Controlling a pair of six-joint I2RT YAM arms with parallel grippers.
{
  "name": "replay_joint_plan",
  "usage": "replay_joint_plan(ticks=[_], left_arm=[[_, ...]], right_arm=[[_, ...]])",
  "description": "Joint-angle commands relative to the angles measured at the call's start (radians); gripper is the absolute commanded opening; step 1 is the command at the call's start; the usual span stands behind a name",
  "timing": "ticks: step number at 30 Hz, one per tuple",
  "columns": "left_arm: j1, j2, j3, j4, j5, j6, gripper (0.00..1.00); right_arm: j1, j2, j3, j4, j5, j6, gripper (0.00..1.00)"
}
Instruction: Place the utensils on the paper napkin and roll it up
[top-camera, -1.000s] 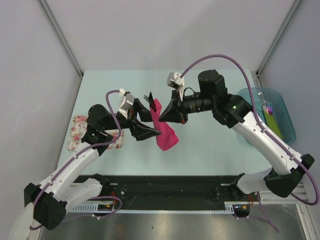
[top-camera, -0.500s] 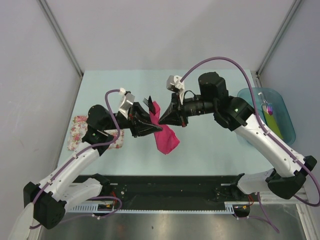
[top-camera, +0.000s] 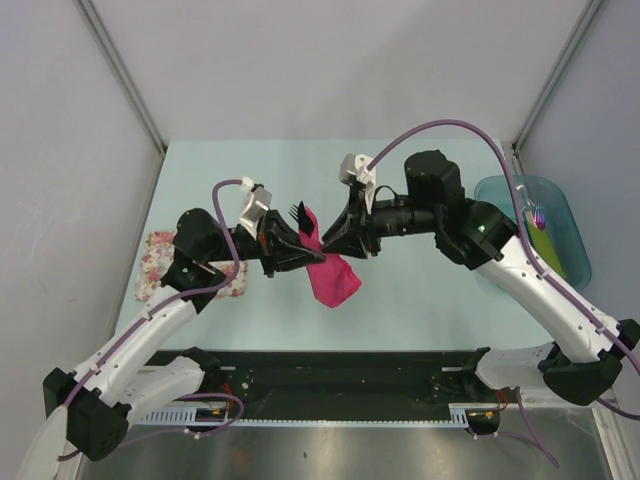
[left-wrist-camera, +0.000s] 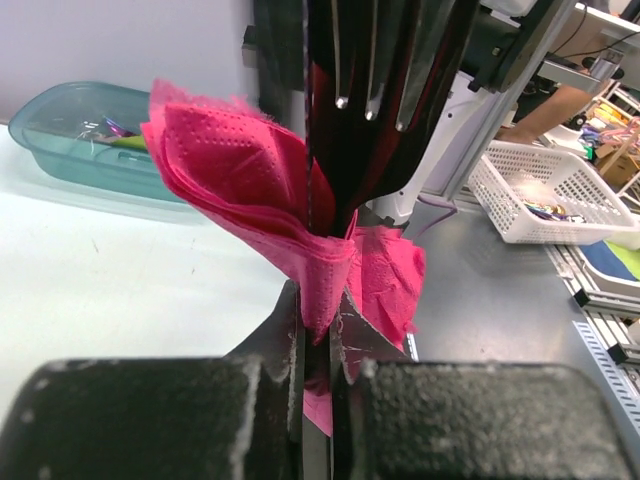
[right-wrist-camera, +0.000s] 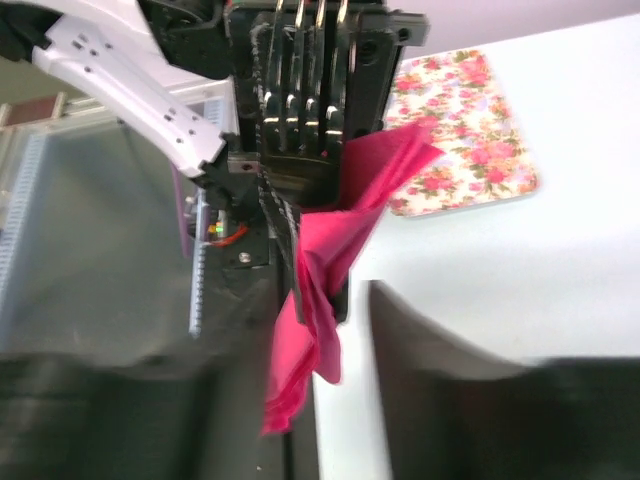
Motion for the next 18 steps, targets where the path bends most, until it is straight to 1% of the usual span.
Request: replay_joint_plan(ticks=[1,2,3,5,6,11,18], left_arm=[[0.005,-0.029,0.056,-0.008,0.001,0.023,0.00],[0.007,-0.028,0.058,-0.005,0.000,0.020,0.00],[0.010,-0.028,0.058,0.000,0.000,0.017,0.00],[0.013,-0.026,0.059,0.011,-0.002,0.009,0.00],[0.013,-0.025,0.062,0.014,0.000,0.006,0.00],[0.013,-0.011,0.076,0.041,-0.002,-0.019,0.00],[0.013,0.003,0.095,0.075,-0.015,-0.059,0.00]], right_arm=[[-0.033,-0.060,-0.004,0.050,0.012,0.017,0.64],[-0.036,-0.063,-0.010,0.047,0.006,0.020,0.73],[-0.039,-0.064,-0.016,0.049,0.003,0.017,0.86],[-0.039,-0.080,-0.044,0.046,-0.008,0.006,0.97],[-0.038,-0.083,-0.053,0.047,-0.012,0.003,1.00],[-0.013,-0.090,-0.113,0.083,-0.022,0.002,1.00],[0.044,-0.063,-0.153,0.139,0.074,-0.012,1.00]])
